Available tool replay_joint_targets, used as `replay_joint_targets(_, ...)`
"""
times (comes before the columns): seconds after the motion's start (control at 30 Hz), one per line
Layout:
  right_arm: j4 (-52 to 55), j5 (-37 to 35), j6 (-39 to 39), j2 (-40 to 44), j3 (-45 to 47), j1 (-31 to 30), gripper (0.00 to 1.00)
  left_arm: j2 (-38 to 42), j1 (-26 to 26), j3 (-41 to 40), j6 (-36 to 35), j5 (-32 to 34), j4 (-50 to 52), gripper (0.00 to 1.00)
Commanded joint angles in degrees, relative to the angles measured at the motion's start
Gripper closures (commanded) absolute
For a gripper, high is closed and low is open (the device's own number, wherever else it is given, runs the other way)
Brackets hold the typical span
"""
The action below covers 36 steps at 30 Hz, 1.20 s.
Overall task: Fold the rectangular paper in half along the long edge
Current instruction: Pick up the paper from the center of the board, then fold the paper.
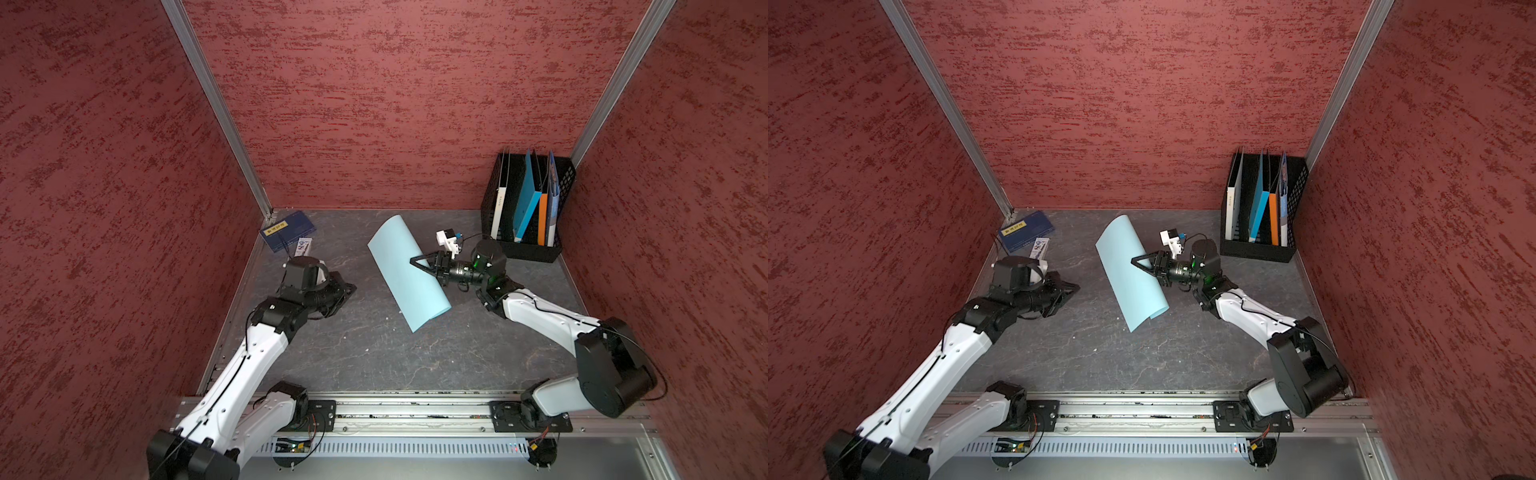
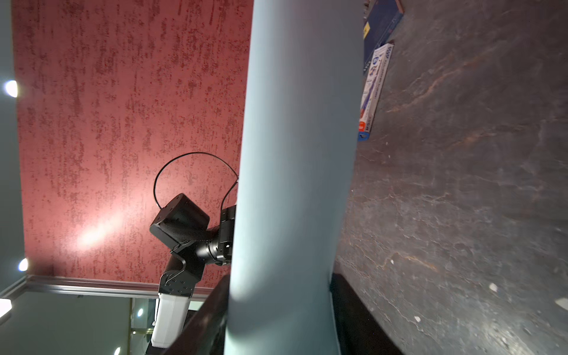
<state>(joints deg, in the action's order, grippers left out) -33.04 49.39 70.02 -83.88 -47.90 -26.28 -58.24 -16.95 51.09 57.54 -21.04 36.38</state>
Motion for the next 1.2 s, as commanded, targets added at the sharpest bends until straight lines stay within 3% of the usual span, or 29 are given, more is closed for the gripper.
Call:
replay_joint_targets(0.0, -7.37, 0.84, 2.85, -0.20, 0.44, 0.01, 0.48, -4.93, -3.75, 6.32, -3.56, 4.51, 8.99, 1.00)
replay_joint_targets(0.33, -11.02, -1.18, 3.24, 0.12, 2.38, -1.18, 0.48, -14.74, -10.14, 15.75, -4.89, 4.42, 8.29, 1.00)
replay_joint_targets(0.87, -12.97, -2.28, 3.73, -0.23, 3.98, -2.63, 0.46, -16.91, -12.50, 17.98, -5.09, 3.29, 3.89, 1.00)
replay_joint_targets(1.17, -8.93, -2.19, 1.81, 1.77, 4.61, -2.72, 0.39, -17.52, -12.67, 20.82, -7.17, 4.16, 5.27, 1.00)
